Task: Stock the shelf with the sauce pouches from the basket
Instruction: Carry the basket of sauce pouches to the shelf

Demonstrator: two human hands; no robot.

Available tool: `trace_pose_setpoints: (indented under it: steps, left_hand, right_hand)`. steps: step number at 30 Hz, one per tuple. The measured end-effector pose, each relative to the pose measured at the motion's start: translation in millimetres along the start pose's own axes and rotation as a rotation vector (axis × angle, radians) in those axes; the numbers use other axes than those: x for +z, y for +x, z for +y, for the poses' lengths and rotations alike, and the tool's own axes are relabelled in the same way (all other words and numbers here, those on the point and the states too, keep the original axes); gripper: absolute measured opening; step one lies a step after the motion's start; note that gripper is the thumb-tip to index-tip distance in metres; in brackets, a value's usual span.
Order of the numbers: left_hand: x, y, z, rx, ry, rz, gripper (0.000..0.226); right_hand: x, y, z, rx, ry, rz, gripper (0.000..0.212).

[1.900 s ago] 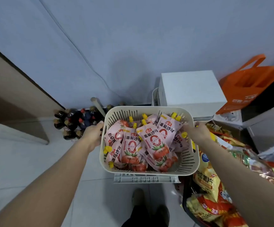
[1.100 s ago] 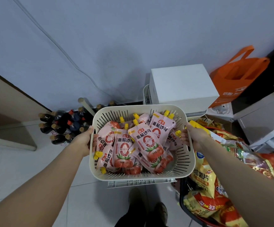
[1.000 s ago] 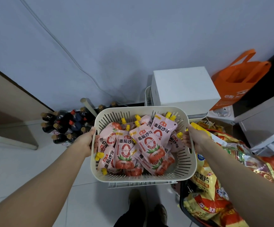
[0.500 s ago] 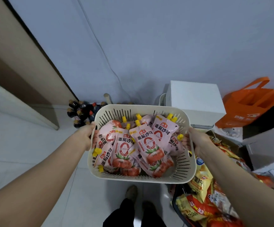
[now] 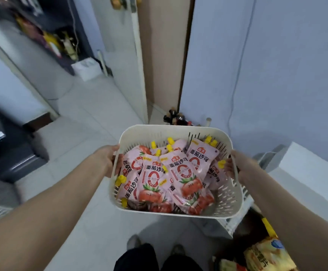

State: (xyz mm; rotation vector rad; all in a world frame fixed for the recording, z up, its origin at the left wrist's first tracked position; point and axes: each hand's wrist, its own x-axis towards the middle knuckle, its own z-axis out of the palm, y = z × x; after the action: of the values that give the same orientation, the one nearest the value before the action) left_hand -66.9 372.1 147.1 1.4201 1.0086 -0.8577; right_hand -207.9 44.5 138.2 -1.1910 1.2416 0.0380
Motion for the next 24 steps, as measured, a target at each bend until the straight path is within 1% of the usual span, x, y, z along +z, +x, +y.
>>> trace_pose_setpoints:
  steps: [3, 8, 12, 15, 18, 24]
  left_hand:
    - [-68.6, 3.7, -7.0, -0.034, -0.124, 0.050, 0.043]
    - [-188.8, 21.2, -20.9, -0.030, -0.247, 0.198, 0.047]
    - [-276.3, 22.9, -28.8, -0.012, -0.368, 0.302, 0.048]
    - [-332.7, 18.3, -33.6, -0.001, -0.462, 0.359, 0.048]
    - [-384.6, 12.4, -39.0, -0.026, -0.589, 0.417, 0.045]
    - [-463.4, -7.5, -58.0, -0.089, -0.955, 0.482, 0.048]
  right_hand:
    - [65.2, -11.5, 2.5, -0.019, -0.087, -0.088, 0.038]
    - [186.4, -45.9, 22.4, -0.024, -0.229, -0.203, 0.034]
    - [281.3, -76.3, 44.4, 0.011, -0.359, -0.337, 0.041]
    - [347.8, -98.2, 56.5, 0.012, -0.426, -0.447, 0.043]
    - [415.2, -121.2, 62.1, 0.006, -0.526, -0.577, 0.044]
    - [552.6, -169.8, 66.7, -0.028, -0.642, -0.831, 0.033]
